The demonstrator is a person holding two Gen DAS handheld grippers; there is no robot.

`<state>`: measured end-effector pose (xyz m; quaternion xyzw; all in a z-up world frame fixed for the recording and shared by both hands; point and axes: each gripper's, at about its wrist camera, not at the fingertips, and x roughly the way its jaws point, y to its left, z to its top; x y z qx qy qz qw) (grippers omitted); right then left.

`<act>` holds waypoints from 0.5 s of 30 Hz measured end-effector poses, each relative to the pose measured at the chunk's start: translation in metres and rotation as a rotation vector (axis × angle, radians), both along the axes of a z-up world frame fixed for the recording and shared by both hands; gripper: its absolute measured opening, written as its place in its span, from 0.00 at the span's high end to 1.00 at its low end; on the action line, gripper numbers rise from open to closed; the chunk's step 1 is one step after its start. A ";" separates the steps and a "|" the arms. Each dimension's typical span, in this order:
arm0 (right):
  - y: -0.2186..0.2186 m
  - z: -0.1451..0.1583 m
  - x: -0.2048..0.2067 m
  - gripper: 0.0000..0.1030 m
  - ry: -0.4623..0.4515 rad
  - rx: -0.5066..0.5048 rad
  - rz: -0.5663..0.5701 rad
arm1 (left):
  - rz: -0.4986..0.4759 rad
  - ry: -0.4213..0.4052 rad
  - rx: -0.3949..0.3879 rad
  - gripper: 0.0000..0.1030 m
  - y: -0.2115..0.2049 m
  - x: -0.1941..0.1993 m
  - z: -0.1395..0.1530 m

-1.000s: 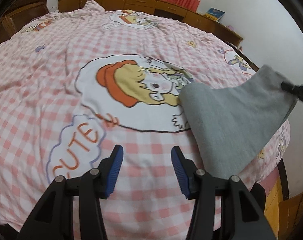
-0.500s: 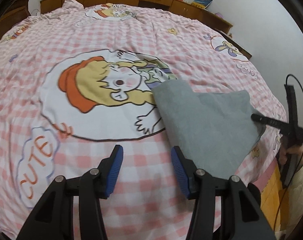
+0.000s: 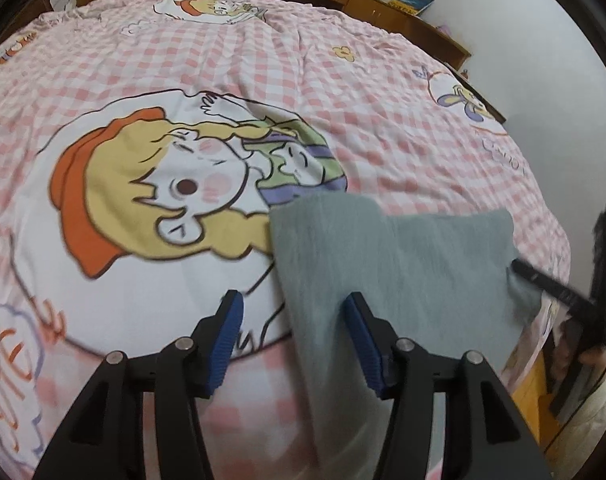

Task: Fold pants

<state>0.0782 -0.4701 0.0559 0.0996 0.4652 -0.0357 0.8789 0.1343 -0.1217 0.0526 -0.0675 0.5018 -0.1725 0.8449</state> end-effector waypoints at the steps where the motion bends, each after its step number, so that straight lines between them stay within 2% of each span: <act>1: -0.001 -0.007 0.007 0.44 0.014 0.002 0.001 | 0.003 0.001 -0.006 0.46 -0.002 0.004 -0.001; 8: -0.015 -0.038 0.019 0.44 0.002 0.151 -0.010 | 0.050 0.024 -0.013 0.38 -0.008 0.015 -0.023; 10: -0.016 -0.040 0.018 0.43 -0.010 0.167 -0.005 | 0.058 0.009 -0.017 0.33 -0.010 0.014 -0.025; 12: -0.014 -0.040 0.015 0.44 -0.021 0.162 0.002 | 0.050 -0.003 -0.018 0.33 -0.016 0.012 -0.025; 13: -0.012 -0.040 0.015 0.51 -0.024 0.160 0.006 | 0.036 -0.001 -0.031 0.36 -0.018 0.012 -0.025; 14: -0.009 -0.040 0.014 0.57 -0.032 0.172 0.018 | 0.015 0.002 -0.050 0.54 -0.022 0.011 -0.024; 15: -0.007 -0.038 0.013 0.62 -0.036 0.159 0.013 | 0.000 -0.001 -0.046 0.60 -0.027 0.008 -0.024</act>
